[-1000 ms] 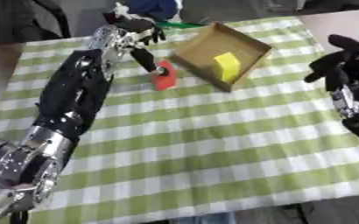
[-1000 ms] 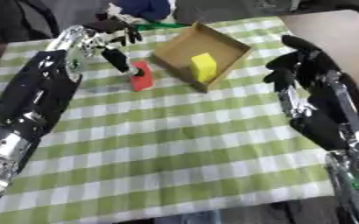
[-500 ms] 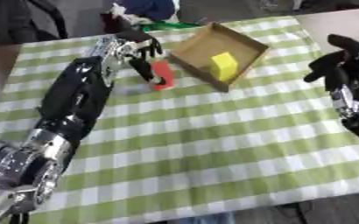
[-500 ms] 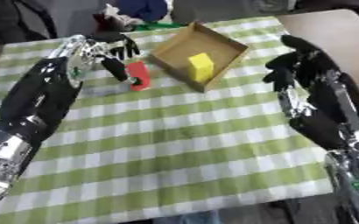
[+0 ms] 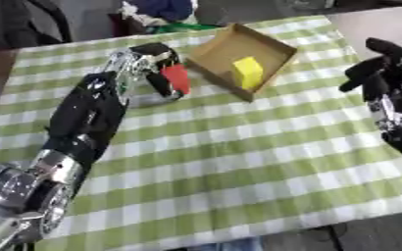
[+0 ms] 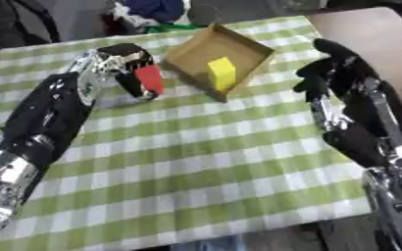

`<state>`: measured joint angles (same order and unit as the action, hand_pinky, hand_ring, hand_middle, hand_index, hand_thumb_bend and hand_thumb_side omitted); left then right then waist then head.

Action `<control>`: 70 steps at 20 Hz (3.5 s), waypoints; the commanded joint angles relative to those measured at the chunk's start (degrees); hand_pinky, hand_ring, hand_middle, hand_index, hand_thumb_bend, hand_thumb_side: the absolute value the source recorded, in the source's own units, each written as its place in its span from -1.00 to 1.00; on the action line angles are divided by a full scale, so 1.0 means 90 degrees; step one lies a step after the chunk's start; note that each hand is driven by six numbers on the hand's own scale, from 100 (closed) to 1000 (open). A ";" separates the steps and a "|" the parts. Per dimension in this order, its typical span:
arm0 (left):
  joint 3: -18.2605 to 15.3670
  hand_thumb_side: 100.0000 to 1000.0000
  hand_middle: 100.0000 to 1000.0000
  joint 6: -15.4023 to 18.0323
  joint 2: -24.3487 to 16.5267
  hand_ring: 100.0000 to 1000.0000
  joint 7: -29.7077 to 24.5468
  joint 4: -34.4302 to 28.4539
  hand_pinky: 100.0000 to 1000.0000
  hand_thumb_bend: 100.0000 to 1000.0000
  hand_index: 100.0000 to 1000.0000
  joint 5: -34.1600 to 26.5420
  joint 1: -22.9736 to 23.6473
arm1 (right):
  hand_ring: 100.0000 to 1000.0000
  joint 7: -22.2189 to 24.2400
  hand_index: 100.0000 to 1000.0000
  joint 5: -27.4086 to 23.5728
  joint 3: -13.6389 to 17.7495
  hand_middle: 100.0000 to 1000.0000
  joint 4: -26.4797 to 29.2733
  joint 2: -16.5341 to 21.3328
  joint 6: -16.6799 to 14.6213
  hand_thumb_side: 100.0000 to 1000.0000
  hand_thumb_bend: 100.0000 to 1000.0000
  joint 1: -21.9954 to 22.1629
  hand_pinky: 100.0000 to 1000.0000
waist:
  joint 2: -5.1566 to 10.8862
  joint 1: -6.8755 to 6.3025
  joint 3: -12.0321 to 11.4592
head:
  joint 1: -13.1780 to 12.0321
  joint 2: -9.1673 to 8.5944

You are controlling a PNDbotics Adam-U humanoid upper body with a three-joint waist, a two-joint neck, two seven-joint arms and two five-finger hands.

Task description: Pick up objects on the table and place them in the box.

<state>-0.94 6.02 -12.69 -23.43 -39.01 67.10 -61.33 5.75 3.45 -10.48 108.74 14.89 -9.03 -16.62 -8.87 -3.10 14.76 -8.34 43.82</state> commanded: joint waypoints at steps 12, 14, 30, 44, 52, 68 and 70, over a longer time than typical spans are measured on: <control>-0.0183 -0.63 -0.16 -0.0622 0.0095 -0.01 0.1565 -0.0428 0.07 -0.22 0.28 0.0257 -0.0458 | 0.09 0.0125 0.82 0.0027 -0.0082 0.16 0.0065 0.0059 -0.0030 -0.04 -1.00 -0.0221 0.60 | -0.0124 -0.0152 0.0457 | -0.0192 -0.0168; -0.0217 -0.62 -0.16 -0.0750 0.0143 -0.01 0.1812 -0.0385 0.06 -0.23 0.29 0.0248 -0.0459 | 0.09 0.0135 0.82 0.0037 -0.0089 0.16 0.0069 0.0062 -0.0033 -0.04 -1.00 -0.0246 0.60 | -0.0170 -0.0187 0.0526 | -0.0225 -0.0206; -0.0018 -0.13 0.27 -0.0502 -0.0053 0.30 0.2312 -0.1301 0.13 0.29 0.59 -0.0608 -0.0138 | 0.09 0.0078 0.82 0.0031 -0.0021 0.17 0.0033 0.0026 -0.0020 -0.04 -1.00 -0.0182 0.60 | -0.0059 -0.0133 0.0327 | -0.0145 -0.0138; 0.0113 -0.21 0.07 -0.0309 -0.1337 0.19 0.3326 -0.5490 -0.17 -0.28 0.43 -0.5165 0.2281 | 0.09 -0.0098 0.82 0.0096 0.0148 0.16 -0.0007 0.0037 -0.0018 -0.02 -1.00 -0.0079 0.60 | -0.0043 -0.0093 -0.0411 | -0.0492 0.0032; -0.0033 -0.10 0.06 -0.0063 -0.0881 0.20 0.3694 -0.6353 -0.18 -0.32 0.42 -0.5916 0.3445 | 0.08 -0.0194 0.82 0.0114 0.0207 0.16 -0.0010 0.0043 -0.0017 -0.01 -1.00 -0.0061 0.60 | -0.0140 -0.0157 -0.0684 | -0.0756 0.0033; -0.0054 -0.06 0.03 0.0108 -0.0227 0.17 0.3638 -0.6690 -0.21 -0.35 0.41 -0.6215 0.4213 | 0.08 -0.0252 0.82 0.0125 0.0236 0.16 -0.0023 0.0022 -0.0020 -0.01 -1.00 -0.0064 0.60 | -0.0237 -0.0174 -0.0657 | -0.0689 0.0033; -0.0054 -0.04 0.00 0.0105 -0.0216 0.14 0.3635 -0.6687 -0.23 -0.36 0.40 -0.6222 0.4226 | 0.08 -0.0253 0.82 0.0126 0.0236 0.16 -0.0023 0.0020 -0.0020 -0.01 -1.00 -0.0065 0.60 | -0.0241 -0.0173 -0.0658 | -0.0676 0.0033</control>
<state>-1.07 6.71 -14.11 9.31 -97.98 11.33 -22.78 3.72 4.43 -8.80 108.06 14.87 -9.27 -16.62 -11.72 -4.87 8.83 -14.46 43.81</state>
